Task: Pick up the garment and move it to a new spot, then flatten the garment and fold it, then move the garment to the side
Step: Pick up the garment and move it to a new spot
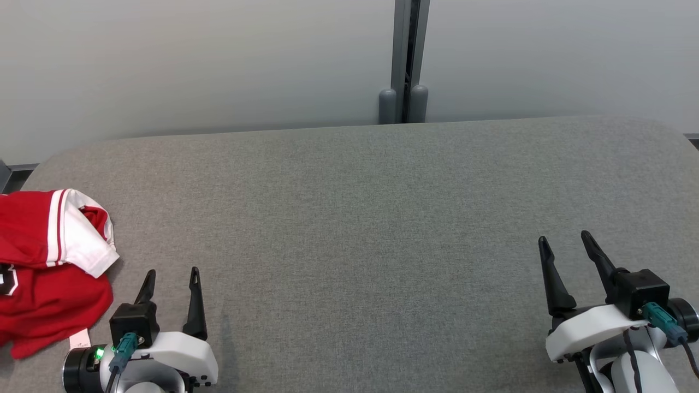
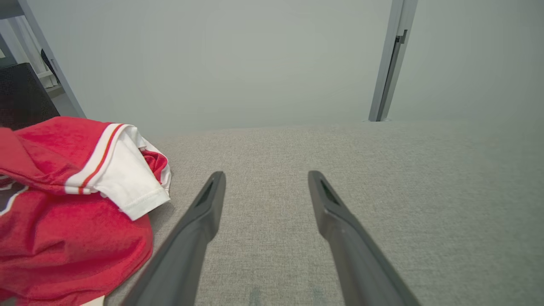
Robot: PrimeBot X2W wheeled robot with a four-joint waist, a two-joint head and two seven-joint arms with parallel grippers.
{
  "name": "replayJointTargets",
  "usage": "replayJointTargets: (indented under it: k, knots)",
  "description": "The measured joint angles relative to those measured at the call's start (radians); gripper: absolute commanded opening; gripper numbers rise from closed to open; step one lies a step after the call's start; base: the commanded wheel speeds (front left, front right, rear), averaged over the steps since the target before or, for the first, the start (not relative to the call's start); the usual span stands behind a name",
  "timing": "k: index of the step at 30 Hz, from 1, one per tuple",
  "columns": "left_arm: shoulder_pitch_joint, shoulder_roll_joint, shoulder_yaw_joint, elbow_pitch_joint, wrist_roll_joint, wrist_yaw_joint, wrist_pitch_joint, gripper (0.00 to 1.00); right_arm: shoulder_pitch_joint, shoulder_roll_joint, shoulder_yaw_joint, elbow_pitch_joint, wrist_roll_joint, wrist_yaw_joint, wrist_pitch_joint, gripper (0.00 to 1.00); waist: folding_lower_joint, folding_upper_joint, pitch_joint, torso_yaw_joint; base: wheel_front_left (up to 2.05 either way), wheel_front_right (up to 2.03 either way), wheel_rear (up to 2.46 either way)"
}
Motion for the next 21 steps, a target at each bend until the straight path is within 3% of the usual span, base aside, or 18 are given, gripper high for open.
replayJointTargets:
  k: [10, 21]
  knots:
    - [-0.012, 0.0, 0.007, -0.003, -0.035, 0.0, 0.0, 1.0, 0.0, -0.001, 0.029, 0.0, 0.028, 0.0, 0.0, 1.0, 0.0, 0.0, 0.006, 0.059, 0.0, 0.0, 0.0]
    - [-0.012, 0.001, 0.026, -0.004, -0.044, -0.005, -0.002, 1.0, -0.009, -0.001, 0.081, 0.008, 0.062, 0.0, 0.0, 1.0, 0.0, 0.0, 0.011, 0.215, 0.0, 0.0, 0.0]
